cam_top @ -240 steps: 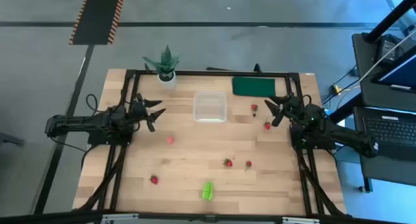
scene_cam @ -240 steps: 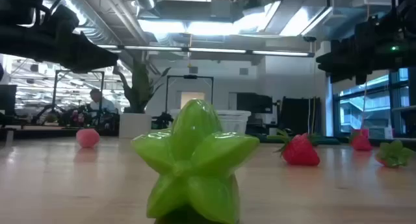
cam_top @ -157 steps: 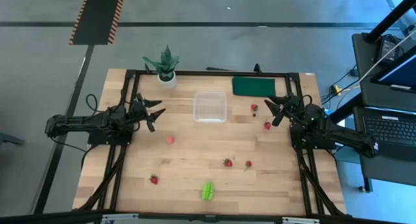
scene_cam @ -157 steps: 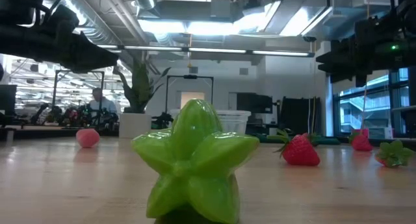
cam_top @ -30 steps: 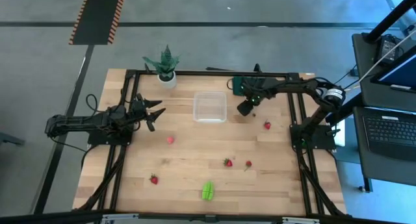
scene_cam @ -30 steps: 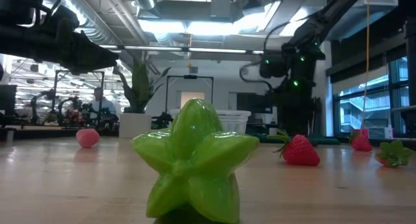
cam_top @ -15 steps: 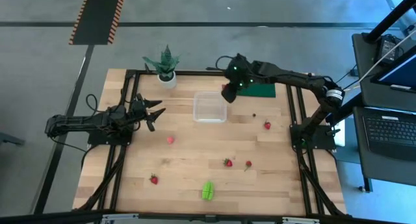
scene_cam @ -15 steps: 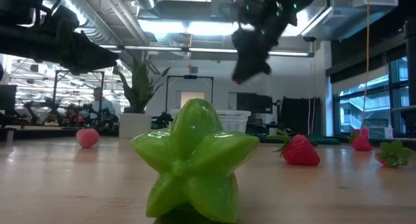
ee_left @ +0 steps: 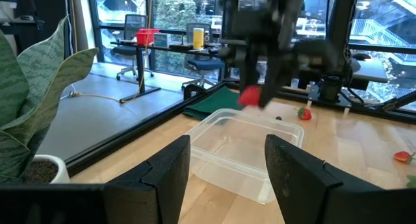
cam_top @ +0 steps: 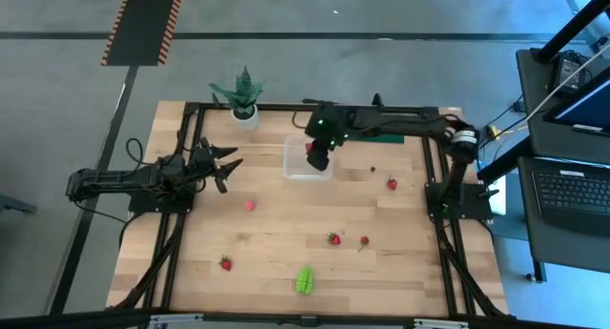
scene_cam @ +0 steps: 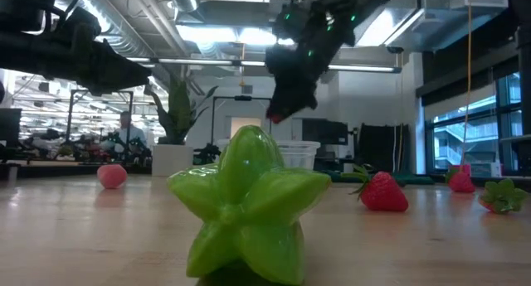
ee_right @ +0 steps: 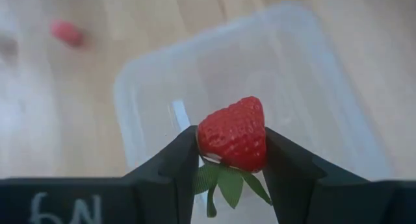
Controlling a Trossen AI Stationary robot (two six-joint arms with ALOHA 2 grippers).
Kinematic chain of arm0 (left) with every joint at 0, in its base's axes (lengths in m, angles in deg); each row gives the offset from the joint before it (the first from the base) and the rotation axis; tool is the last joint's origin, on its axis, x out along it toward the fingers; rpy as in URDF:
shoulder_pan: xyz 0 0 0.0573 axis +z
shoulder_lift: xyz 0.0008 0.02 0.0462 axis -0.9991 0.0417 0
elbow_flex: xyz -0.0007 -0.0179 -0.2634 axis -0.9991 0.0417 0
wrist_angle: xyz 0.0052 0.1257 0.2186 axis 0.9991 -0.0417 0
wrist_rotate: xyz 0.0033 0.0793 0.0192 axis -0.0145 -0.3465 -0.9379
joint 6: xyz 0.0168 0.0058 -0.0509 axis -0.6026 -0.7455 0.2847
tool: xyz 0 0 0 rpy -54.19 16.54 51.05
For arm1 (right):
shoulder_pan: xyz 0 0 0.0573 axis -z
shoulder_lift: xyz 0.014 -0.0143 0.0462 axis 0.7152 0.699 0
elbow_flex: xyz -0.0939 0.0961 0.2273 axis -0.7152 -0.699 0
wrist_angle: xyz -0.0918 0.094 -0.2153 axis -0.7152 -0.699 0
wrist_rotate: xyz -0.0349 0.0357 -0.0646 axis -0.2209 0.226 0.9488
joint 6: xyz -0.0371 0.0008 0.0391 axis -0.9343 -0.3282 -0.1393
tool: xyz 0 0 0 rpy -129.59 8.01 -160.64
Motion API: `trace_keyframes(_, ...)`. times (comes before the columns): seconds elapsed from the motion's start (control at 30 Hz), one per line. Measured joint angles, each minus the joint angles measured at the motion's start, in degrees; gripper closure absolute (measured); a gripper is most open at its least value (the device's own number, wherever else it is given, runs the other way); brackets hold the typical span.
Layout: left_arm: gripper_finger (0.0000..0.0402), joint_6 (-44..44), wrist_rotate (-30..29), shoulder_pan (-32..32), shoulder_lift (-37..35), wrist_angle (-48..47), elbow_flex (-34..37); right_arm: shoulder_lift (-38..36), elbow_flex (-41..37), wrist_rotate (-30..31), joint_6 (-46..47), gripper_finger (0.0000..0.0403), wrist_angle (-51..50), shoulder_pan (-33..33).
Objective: Pick and placing Produce into tupperware
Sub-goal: Put the strawberry into the transparent container, then put the blueberry in the transparent container
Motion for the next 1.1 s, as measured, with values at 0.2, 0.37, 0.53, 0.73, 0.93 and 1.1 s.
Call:
trace_keyframes(0.2, 0.0209, 0.0, 0.0, 0.0, 0.0, -0.01, -0.02, 5.67, -0.01, -0.02, 0.0, 0.0242, -0.12, -0.38)
trace_keyframes(0.37, 0.0209, -0.02, 0.0, 0.0, 0.02, -0.02, 0.0, 8.47, -0.01, 0.01, -0.92, 0.0251, 0.03, -0.36)
trace_keyframes(0.53, 0.0209, -0.02, 0.0, 0.0, 0.02, 0.0, 0.0, 10.46, 0.01, 0.17, -1.22, 0.025, -0.19, -0.36)
trace_keyframes(0.73, 0.0209, -0.02, 0.0, 0.0, 0.02, -0.01, -0.01, 10.63, -0.01, 0.04, -1.11, 0.0223, 0.16, -0.36)
trace_keyframes(0.93, 0.0209, -0.02, 0.02, -0.02, 0.02, -0.02, -0.02, 9.94, 0.04, 0.04, -0.76, 0.0216, 0.45, -0.36)
trace_keyframes(1.1, 0.0209, -0.02, 0.01, -0.02, 0.01, 0.0, -0.02, 9.94, 4.02, 0.08, -0.39, 0.0215, -4.44, -0.36)
